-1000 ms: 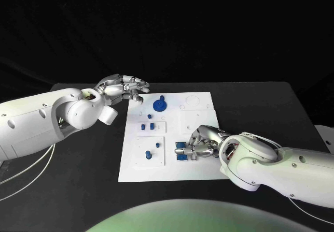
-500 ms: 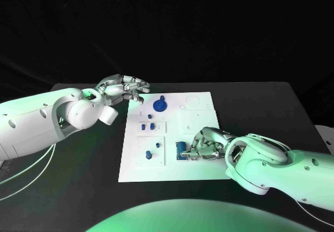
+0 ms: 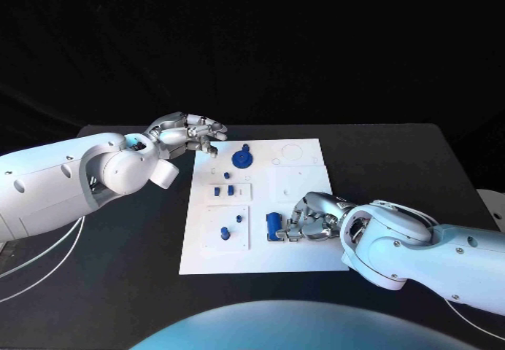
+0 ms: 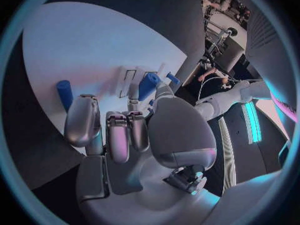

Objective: Assemble the parts on the task board

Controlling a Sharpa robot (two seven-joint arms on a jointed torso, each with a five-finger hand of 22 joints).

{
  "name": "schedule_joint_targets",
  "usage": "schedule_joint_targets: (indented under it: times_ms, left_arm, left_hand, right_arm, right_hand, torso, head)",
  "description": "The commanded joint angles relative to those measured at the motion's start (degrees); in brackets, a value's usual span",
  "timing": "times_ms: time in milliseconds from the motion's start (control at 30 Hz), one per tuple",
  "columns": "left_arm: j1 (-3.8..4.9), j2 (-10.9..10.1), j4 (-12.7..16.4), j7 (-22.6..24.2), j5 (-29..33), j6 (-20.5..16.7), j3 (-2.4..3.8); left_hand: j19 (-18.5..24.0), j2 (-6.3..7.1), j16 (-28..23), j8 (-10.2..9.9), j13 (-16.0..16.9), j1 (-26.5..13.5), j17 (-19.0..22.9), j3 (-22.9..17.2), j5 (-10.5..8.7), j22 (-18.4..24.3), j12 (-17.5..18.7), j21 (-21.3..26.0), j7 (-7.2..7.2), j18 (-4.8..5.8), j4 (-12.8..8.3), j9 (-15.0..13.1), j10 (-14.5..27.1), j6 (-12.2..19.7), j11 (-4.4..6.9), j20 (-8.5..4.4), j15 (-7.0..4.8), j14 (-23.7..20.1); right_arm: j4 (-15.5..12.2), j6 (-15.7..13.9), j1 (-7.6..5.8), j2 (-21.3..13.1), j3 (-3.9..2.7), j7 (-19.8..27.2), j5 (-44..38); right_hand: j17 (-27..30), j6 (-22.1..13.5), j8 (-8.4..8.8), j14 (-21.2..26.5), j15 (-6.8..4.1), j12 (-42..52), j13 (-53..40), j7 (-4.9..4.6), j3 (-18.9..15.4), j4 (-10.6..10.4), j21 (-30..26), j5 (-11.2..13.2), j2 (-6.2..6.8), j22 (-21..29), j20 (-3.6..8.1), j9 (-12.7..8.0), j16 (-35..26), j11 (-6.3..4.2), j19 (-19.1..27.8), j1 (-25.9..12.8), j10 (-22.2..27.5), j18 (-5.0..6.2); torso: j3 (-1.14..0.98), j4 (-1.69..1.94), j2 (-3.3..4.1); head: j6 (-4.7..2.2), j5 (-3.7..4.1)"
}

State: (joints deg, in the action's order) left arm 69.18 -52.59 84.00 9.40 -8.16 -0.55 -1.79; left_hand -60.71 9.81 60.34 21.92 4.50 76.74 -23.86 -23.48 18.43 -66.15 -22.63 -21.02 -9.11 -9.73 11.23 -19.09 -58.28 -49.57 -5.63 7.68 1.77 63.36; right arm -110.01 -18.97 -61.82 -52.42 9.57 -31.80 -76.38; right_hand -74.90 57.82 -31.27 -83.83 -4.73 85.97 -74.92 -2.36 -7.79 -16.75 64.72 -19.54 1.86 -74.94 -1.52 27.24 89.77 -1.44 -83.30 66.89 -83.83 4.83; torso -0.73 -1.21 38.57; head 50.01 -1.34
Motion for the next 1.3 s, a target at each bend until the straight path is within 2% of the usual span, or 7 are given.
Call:
schedule_joint_targets:
  times_ms: [33,267,433,633,833,1100,1300]
  left_arm:
    - [0.03,0.1,0.1,0.2,0.2,0.9,0.03]
    - [0.03,0.0,0.1,0.0,0.1,0.8,0.03]
    - [0.03,0.0,0.2,0.0,0.0,0.7,0.02]
    - [0.03,-0.1,0.2,-0.1,0.0,0.7,0.02]
    - [0.03,-0.1,0.2,-0.1,0.0,0.7,0.02]
    - [0.03,-0.1,0.2,-0.1,0.0,0.7,0.01]
    - [0.02,-0.1,0.1,0.0,0.0,0.7,-0.01]
  left_hand:
    - [0.0,-0.10,-0.3,-0.2,0.1,-0.3,-0.1,0.1,-0.18,0.1,0.3,0.3,0.03,-0.59,0.1,-0.1,0.1,0.1,-0.36,0.42,0.24,0.0]
    - [0.0,-0.13,-0.3,-0.2,0.1,-0.3,-0.1,0.1,-0.17,0.1,0.3,0.3,0.03,-0.59,0.2,-0.1,0.1,0.1,-0.36,0.42,0.24,0.0]
    - [0.0,-0.13,-0.3,-0.2,0.1,-0.3,-0.1,0.1,-0.17,0.1,0.3,0.3,0.03,-0.59,0.2,-0.1,0.1,0.1,-0.36,0.42,0.24,0.0]
    - [0.0,-0.13,-0.3,-0.2,0.1,-0.3,-0.1,0.1,-0.17,0.1,0.3,0.3,0.03,-0.59,0.2,-0.1,0.1,0.1,-0.36,0.42,0.24,0.0]
    - [0.0,-0.13,-0.3,-0.2,0.1,-0.3,-0.1,0.1,-0.17,0.1,0.3,0.3,0.03,-0.59,0.2,-0.1,0.1,0.1,-0.36,0.42,0.24,0.0]
    - [0.0,-0.13,-0.3,-0.2,0.1,-0.3,-0.1,0.1,-0.17,0.1,0.3,0.3,0.03,-0.59,0.2,-0.1,0.1,0.1,-0.36,0.42,0.24,0.0]
    - [0.0,-0.13,-0.3,-0.2,0.1,-0.3,-0.1,0.1,-0.17,0.1,0.3,0.3,0.03,-0.59,0.2,-0.1,0.1,0.1,-0.36,0.42,0.24,0.0]
  right_arm:
    - [0.7,1.1,0.01,0.4,-0.02,-0.2,-0.2]
    - [1.4,1.1,0.01,1.1,-0.02,0.0,0.0]
    - [1.1,2.2,0.00,0.8,-0.02,0.5,0.2]
    - [0.7,3.2,0.00,0.3,-0.02,0.9,0.4]
    - [0.6,3.0,0.00,0.3,-0.02,0.8,0.2]
    - [-0.6,-3.0,-0.02,-1.2,-0.04,2.4,-0.4]
    - [-2.0,-7.5,-1.32,-5.0,-0.13,4.2,-0.7]
  right_hand:
    - [-15.1,0.1,-0.12,-6.2,-0.41,0.3,-11.4,0.26,-0.3,0.0,0.3,-0.5,-0.85,-6.1,0.30,0.1,0.2,-0.42,-0.3,0.3,-3.8,-0.20]
    - [-15.1,0.3,-0.21,-6.2,-0.45,0.3,-11.5,0.30,-0.4,-0.1,0.3,-0.8,-1.13,-6.1,0.33,0.2,0.2,-0.46,-0.3,0.1,-3.9,-0.20]
    - [-15.1,0.4,-0.24,-6.2,-0.49,0.3,-11.5,0.34,-1.2,0.0,0.1,-0.4,-0.39,-6.1,0.37,0.4,0.2,-0.49,-0.3,0.1,-3.8,-0.17]
    - [-15.1,0.2,-0.17,-6.2,-0.50,0.2,-11.4,0.33,-2.3,0.0,-0.3,1.8,0.79,-6.1,0.40,0.8,0.2,-0.49,-0.2,1.9,-3.8,-0.13]
    - [-15.1,0.2,-0.02,-6.2,-0.50,0.2,-11.4,0.31,-2.7,0.1,-0.3,4.3,0.95,-6.2,0.40,1.0,0.2,-0.49,-0.2,4.7,-3.8,-0.14]
    - [-15.1,0.8,-0.38,-6.2,-0.51,0.7,-11.9,0.41,-3.6,-0.1,0.3,4.4,1.09,-6.5,0.41,1.5,0.2,-0.54,-0.4,3.9,-4.1,-0.25]
    - [-15.1,-0.1,-0.25,-6.2,-0.60,0.4,-11.7,0.38,-3.8,0.0,-0.2,2.7,0.92,-6.4,0.51,2.2,0.2,-0.58,-0.4,5.1,-4.0,-0.18]
  torso:
    - [-0.03,0.07,0.04]
    - [0.03,-0.01,0.01]
    - [0.02,-0.06,-0.01]
    - [0.00,-0.12,-0.03]
    - [-0.01,-0.04,-0.04]
    - [0.01,-0.09,-0.05]
    - [0.04,-0.12,-0.12]
  head:
    - [-0.01,-0.16]
    - [-0.01,-0.32]
    - [-0.01,-0.62]
    - [-0.01,-0.69]
    - [-0.01,-0.60]
    - [-0.01,-0.33]
    - [-0.01,0.23]
